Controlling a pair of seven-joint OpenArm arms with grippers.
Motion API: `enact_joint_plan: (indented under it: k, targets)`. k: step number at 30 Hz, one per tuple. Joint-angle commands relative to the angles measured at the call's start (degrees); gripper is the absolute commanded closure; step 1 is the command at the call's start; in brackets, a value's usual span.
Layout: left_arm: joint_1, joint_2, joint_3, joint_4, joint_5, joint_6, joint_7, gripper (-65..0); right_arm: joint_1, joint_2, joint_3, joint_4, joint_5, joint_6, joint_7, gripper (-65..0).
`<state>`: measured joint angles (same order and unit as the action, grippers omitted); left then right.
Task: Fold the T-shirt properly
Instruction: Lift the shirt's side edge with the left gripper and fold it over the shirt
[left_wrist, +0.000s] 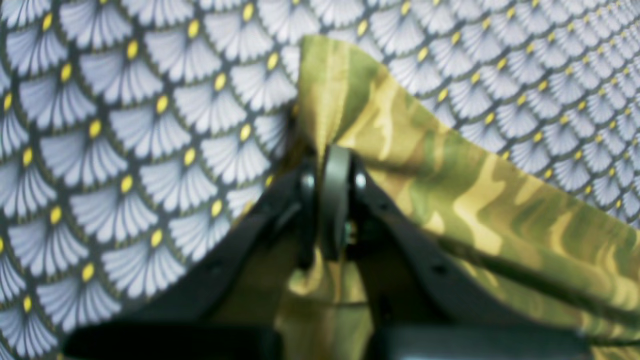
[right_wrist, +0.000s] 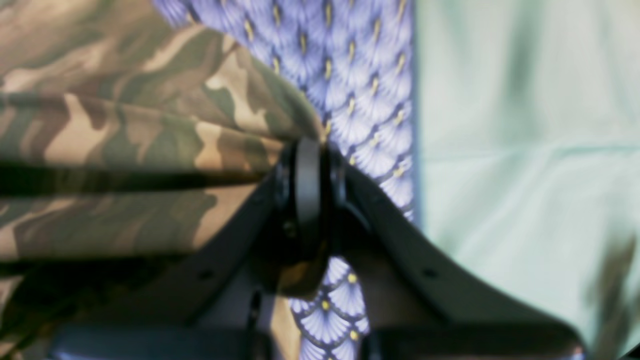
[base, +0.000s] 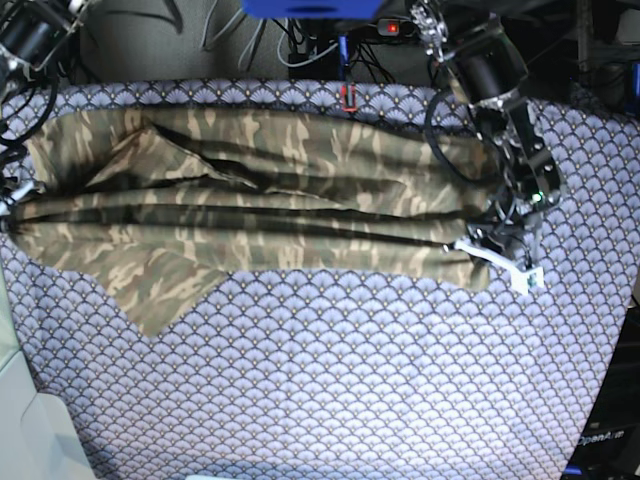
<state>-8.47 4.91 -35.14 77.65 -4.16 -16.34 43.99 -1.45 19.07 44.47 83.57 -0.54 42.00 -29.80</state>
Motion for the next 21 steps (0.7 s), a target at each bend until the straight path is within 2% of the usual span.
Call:
enact_joint_plan:
  k: [1, 5, 7, 10, 14, 17, 21]
  targets:
    - [-0.9, -0.9, -0.2, 1.7, 0.4, 0.9, -2.1, 0.0, -0.3, 0.8, 1.0, 2.2, -1.1, -2.0, 0.5, 0.0]
    - [2.2, -1.1, -0.2, 5.3, -5.6, 0.9, -2.1, 0.0, -1.8, -1.4, 1.3, 6.1, -1.4, -2.0, 0.0, 0.0]
    - [3.7, -2.9, 0.1, 6.7, -8.6, 0.9, -1.6, 0.0, -2.2, -2.2, 2.2, 7.1, -1.4, -2.0, 0.0, 0.0]
    - [4.1, -5.2, -0.2, 6.6, -14.2, 0.9, 2.6, 0.0, -2.3, -3.2, 2.9, 7.9, -1.4, -2.0, 0.0, 0.0]
    - [5.9, -7.9, -0.2, 7.4, -21.1, 1.0, 4.3, 0.0, -3.8, -3.4, 2.9, 9.3, -1.4, -2.0, 0.0, 0.0]
    - [5.9, -9.4, 0.0, 7.3, -23.9, 1.3, 4.3, 0.0, -5.0, -4.9, 2.9, 12.4, -1.4, -2.0, 0.0, 0.0]
    - [7.5, -9.7, 0.0, 7.9, -24.5, 1.3, 4.3, 0.0, -6.2, -6.3, 4.8, 15.4, -1.4, -2.0, 0.0, 0.0]
